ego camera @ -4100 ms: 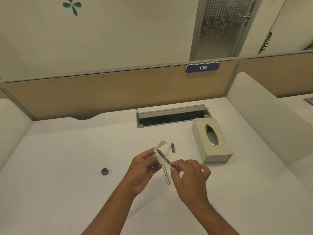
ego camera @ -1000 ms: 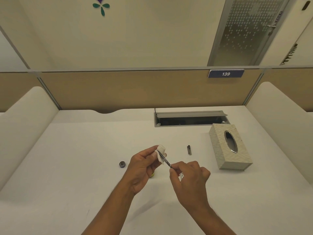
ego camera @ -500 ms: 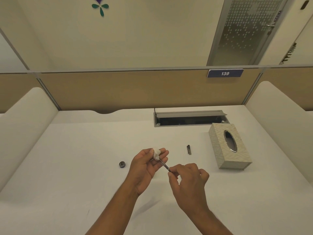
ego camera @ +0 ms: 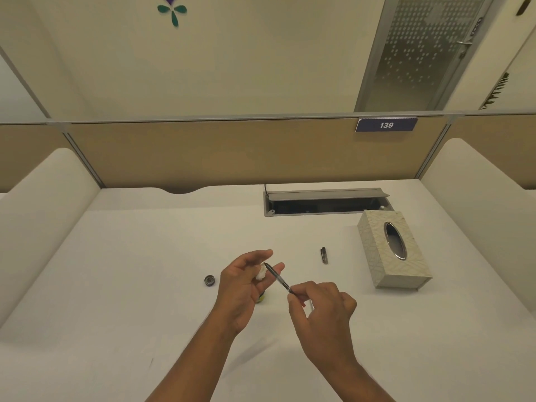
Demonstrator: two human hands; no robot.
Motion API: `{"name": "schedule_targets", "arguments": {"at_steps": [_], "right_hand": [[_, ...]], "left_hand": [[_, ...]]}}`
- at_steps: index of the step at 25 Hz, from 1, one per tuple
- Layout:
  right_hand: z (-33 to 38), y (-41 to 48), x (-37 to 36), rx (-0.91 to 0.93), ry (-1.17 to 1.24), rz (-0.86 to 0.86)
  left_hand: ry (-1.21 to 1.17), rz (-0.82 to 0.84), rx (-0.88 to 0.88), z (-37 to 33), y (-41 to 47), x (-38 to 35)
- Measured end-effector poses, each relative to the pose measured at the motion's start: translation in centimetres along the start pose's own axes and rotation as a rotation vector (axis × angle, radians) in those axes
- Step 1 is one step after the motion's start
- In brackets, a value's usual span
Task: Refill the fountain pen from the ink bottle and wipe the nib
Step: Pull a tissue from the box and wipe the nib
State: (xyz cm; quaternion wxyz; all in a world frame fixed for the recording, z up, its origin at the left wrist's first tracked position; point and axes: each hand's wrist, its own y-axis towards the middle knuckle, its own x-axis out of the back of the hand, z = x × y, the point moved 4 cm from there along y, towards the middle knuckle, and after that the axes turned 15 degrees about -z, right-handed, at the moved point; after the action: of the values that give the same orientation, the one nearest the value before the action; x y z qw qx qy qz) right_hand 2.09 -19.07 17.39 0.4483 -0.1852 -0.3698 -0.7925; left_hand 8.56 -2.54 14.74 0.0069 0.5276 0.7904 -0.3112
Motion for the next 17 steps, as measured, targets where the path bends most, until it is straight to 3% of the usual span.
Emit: {"name": "schedule_targets", "arguments": {"at_steps": [7,17], "right_hand": [[-1.0,0.0,-0.9,-0.139,0.059,0.040],[-2.6,-1.1,-2.7,-0.227,0.050,0.142]], "left_hand": [[-0.083,0.071,0.096,1.4,-0.8,0.0],[0.096,0.123,0.146,5.4,-0.9,0.4]]}}
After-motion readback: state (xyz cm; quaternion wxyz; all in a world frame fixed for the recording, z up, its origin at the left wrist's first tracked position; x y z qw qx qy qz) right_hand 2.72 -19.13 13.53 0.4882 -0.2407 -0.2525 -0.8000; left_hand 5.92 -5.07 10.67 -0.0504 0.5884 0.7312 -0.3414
